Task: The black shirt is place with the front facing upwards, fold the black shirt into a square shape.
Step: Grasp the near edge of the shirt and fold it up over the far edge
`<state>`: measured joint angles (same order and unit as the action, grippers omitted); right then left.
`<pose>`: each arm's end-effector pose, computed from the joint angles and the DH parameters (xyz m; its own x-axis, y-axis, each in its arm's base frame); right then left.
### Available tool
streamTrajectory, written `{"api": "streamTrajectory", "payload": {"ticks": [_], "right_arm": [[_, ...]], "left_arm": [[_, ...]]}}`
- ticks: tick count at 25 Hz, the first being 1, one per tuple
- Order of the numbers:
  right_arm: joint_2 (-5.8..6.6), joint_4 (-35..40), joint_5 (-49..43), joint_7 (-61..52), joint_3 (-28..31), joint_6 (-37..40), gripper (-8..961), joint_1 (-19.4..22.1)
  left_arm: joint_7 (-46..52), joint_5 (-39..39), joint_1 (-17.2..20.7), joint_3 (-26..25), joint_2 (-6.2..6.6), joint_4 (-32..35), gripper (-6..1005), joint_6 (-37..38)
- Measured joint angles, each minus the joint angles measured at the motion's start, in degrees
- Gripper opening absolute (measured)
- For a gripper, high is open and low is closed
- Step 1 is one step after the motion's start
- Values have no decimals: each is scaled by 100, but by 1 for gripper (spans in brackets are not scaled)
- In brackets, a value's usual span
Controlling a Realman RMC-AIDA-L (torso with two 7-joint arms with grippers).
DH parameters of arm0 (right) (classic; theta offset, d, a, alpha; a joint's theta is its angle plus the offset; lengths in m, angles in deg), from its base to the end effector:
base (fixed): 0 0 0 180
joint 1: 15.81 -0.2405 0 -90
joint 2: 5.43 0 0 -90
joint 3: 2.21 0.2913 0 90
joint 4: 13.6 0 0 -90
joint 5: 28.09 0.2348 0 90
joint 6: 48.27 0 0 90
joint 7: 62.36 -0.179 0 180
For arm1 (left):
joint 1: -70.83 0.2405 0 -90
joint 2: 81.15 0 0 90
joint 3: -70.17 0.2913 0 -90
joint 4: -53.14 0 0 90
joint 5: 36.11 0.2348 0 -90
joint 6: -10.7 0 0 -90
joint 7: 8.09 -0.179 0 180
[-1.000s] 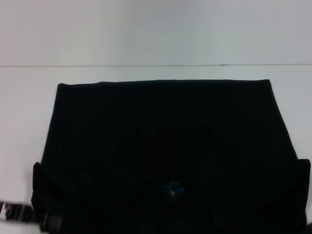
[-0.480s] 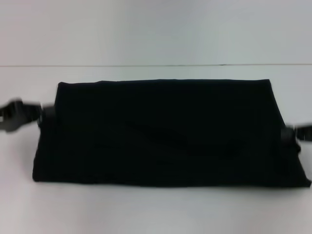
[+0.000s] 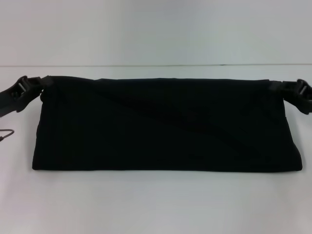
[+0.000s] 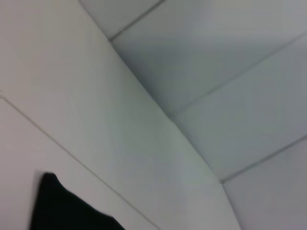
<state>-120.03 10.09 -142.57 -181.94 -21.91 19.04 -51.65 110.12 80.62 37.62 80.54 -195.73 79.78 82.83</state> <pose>0.3473 0.4501 -0.0032 -0.0432 -0.6560 -0.7536 -0.9771 -0.1295 0.1687 -0.3683 0.4332 0.0273 -0.0896 0.5796 0.8099 0.9722 -0.1256 0.1975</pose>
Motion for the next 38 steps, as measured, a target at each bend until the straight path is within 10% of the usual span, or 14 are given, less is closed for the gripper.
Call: {"api": "streamTrajectory", "payload": {"ticks": [13, 28, 38], "right_arm": [[-241, -29, 667, 568, -28, -839, 72, -323], [-528, -495, 1336, 1837, -27, -2384, 71, -657], [-555, -933, 2576, 3679, -15, -2493, 153, -867]], "left_arm": [[-671, -467, -377, 24, -225, -17, 39, -983], [-1742, -1195, -739, 37, -769, -118, 98, -2562], [-4138, -2937, -828, 17, -927, -889, 173, -2739]]}}
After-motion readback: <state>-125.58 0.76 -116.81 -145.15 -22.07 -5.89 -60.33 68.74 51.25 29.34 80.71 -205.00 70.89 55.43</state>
